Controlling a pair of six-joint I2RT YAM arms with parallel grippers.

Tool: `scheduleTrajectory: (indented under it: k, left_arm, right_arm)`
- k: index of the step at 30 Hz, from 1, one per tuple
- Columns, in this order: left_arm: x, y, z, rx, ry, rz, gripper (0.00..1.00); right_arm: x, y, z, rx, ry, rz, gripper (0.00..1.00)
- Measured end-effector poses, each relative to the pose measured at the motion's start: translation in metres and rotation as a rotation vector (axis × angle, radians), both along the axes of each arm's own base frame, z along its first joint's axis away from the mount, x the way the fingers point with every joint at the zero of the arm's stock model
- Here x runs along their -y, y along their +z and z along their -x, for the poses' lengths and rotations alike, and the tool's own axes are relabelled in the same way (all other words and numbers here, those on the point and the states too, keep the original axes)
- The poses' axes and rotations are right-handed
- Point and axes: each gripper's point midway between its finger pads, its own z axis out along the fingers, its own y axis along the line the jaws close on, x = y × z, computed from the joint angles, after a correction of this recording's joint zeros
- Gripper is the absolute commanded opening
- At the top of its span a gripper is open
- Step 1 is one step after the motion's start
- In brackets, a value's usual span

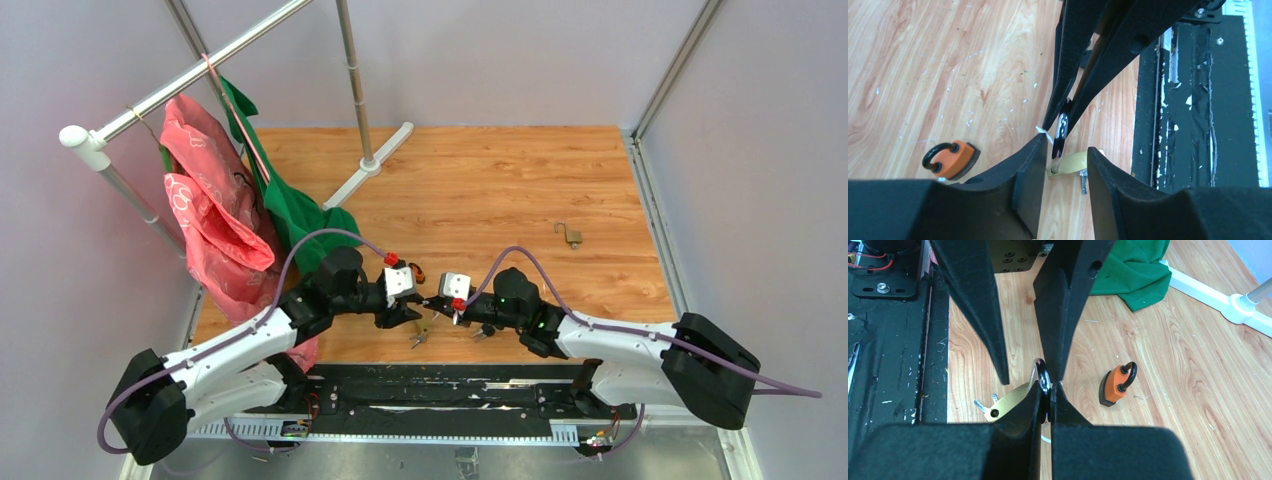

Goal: Lock with the key
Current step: Adjust the lock.

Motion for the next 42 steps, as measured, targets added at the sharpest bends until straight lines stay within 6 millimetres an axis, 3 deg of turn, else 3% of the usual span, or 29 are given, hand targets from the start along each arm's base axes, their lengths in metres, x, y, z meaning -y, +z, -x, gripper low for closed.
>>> scheduleTrajectory:
  k: [4,9,11,15,22,23,25,28,32,34,38,42]
  left_arm:
    - [-0.006,-0.004,-0.002,0.005,0.021,-0.036,0.37]
    - [-0.005,-0.002,-0.006,0.007,0.04,-0.026,0.42]
    - [-0.003,0.0,-0.008,0.0,0.052,-0.014,0.32]
    - [0.001,-0.001,-0.008,-0.019,0.052,-0.002,0.0]
    - [0.002,-0.001,-0.009,-0.053,0.08,0.011,0.0]
    - [0.002,-0.001,-0.01,-0.062,0.089,0.014,0.0]
    - [0.001,-0.001,-0.013,-0.078,0.122,0.017,0.0]
    - [-0.002,-0.005,-0.021,-0.118,0.216,0.014,0.0]
    - [-0.006,-0.005,-0.034,-0.154,0.331,0.034,0.0]
    - [-0.007,-0.006,-0.037,-0.169,0.365,0.049,0.0]
    - [-0.008,-0.007,-0.04,-0.184,0.401,0.072,0.0]
    - [-0.011,-0.008,-0.043,-0.198,0.442,0.086,0.0]
  right_arm:
    - [0.0,0.001,0.001,0.003,0.008,0.008,0.0]
    - [-0.001,0.001,0.002,-0.001,0.018,0.015,0.0]
    - [-0.001,0.001,0.002,-0.003,0.021,0.016,0.0]
    - [-0.001,0.001,0.002,-0.005,0.023,0.017,0.0]
    - [0.0,0.002,-0.002,-0.007,0.013,0.019,0.01]
    - [0.0,0.002,-0.002,-0.006,0.011,0.019,0.13]
    - [0.0,0.002,-0.004,-0.009,-0.005,0.02,0.54]
    - [0.007,-0.01,-0.008,-0.058,-0.054,0.064,0.73]
    - [0.02,-0.024,-0.012,-0.132,-0.165,0.063,0.76]
    - [0.026,-0.035,-0.002,-0.148,-0.196,0.057,0.78]
    - [0.02,-0.059,0.025,-0.182,-0.186,0.097,0.74]
    - [0.015,-0.077,0.017,-0.204,-0.25,0.091,0.67]
